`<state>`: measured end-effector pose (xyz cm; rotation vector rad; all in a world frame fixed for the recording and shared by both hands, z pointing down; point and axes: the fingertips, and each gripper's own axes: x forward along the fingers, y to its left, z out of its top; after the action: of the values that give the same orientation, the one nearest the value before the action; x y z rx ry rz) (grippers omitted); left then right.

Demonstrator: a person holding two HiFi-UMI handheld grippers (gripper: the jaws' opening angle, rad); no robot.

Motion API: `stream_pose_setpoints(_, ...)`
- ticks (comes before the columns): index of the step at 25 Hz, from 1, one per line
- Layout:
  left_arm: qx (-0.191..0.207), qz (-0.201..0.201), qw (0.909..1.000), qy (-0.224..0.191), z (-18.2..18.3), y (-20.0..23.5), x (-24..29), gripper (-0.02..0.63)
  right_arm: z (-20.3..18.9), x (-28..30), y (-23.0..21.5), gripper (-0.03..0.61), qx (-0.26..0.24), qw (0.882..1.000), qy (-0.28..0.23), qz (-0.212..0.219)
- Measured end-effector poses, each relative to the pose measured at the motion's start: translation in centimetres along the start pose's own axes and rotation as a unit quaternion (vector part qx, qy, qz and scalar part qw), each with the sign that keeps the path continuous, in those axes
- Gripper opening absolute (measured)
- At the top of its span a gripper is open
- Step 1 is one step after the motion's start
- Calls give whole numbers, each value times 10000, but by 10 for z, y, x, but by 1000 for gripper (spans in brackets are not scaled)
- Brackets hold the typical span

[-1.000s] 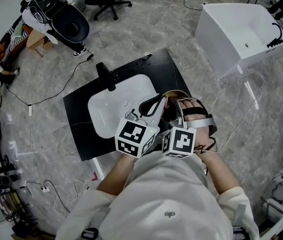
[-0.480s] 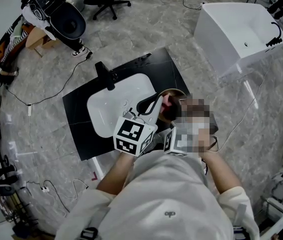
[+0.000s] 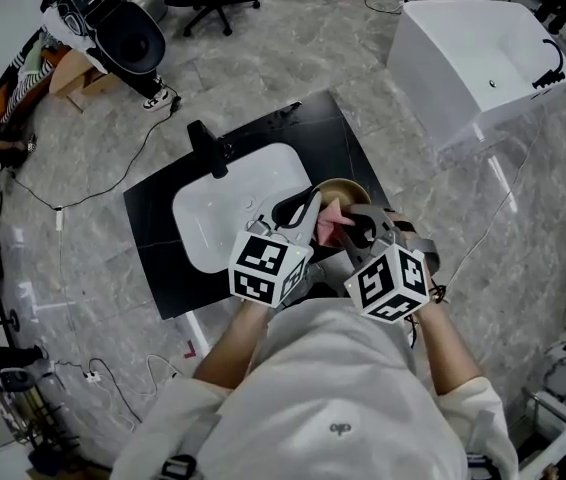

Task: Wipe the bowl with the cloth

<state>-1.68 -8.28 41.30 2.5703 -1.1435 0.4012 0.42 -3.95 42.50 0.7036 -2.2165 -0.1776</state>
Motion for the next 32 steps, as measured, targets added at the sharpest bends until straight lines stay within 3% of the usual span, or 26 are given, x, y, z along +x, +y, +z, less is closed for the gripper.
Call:
stream_pose_setpoints(4, -154, 31, 9999, 60, -8, 9, 4, 25, 7, -21, -32, 17, 1223, 9886, -816, -313)
stream_pose_setpoints(10, -443, 33, 9988, 186, -21, 20, 16, 25, 3, -65, -78, 17, 2859, 9343, -2074, -489)
stream_pose_setpoints(13, -580, 65, 9980, 239, -29, 29, 24, 25, -9, -84, -95, 17, 3363, 9082, -2417, -596)
stream_pose_setpoints(15, -645, 90, 9974, 292, -36, 35, 32, 25, -21, -91, -102, 17, 3543, 8988, -2480, -714)
stream_pose_setpoints(22, -757, 90, 9956, 540, -61, 42, 67, 25, -68, -104, -117, 17, 3958, 8849, -2209, -1072)
stream_pose_setpoints(32, -988, 194, 9889, 1090, -118, 53, 119, 25, -116, -98, -108, 17, 4338, 8771, -1758, -1073)
